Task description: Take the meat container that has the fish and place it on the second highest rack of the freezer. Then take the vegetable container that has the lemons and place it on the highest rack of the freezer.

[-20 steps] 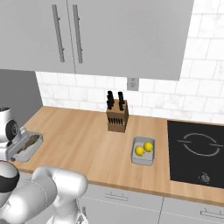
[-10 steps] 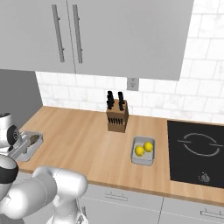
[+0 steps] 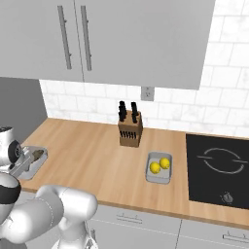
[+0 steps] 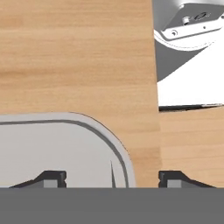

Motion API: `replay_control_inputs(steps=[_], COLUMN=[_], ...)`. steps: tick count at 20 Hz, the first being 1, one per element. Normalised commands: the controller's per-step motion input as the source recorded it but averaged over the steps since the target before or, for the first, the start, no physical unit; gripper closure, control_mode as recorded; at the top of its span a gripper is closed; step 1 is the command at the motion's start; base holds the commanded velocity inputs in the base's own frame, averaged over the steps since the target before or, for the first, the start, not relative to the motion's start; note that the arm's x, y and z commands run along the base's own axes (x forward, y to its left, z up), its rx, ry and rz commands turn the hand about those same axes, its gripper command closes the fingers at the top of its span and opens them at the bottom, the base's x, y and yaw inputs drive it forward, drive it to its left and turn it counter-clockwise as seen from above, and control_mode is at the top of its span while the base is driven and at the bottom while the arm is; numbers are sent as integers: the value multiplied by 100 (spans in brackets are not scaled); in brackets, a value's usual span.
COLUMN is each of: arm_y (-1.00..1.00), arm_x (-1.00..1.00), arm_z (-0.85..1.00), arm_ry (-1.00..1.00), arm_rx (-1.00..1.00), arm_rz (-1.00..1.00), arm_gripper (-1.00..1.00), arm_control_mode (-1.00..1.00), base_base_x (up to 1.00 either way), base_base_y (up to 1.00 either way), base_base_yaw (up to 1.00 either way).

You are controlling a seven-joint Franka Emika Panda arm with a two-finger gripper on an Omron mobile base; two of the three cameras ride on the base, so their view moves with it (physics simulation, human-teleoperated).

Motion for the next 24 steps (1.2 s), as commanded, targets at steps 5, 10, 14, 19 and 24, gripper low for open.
replay_control_inputs(steps=[5, 10, 14, 19, 24], arm_y=[-7, -14, -16, -41, -49], arm_x=[-20, -40, -14, 22, 20], arm_z=[-18, 0, 30, 94, 100], arm_ry=[0, 0, 1, 14, 15], arm_rx=[0, 0, 0, 10, 10], arm_rz=[0, 0, 0, 7, 19], arm_gripper=[100, 100, 100, 100, 100], arm_control_mode=[-100, -100, -100, -100, -100], base_base_x=[0, 0, 0, 0, 0], base_base_y=[0, 0, 0, 0, 0], base_base_yaw=[0, 0, 0, 0, 0])
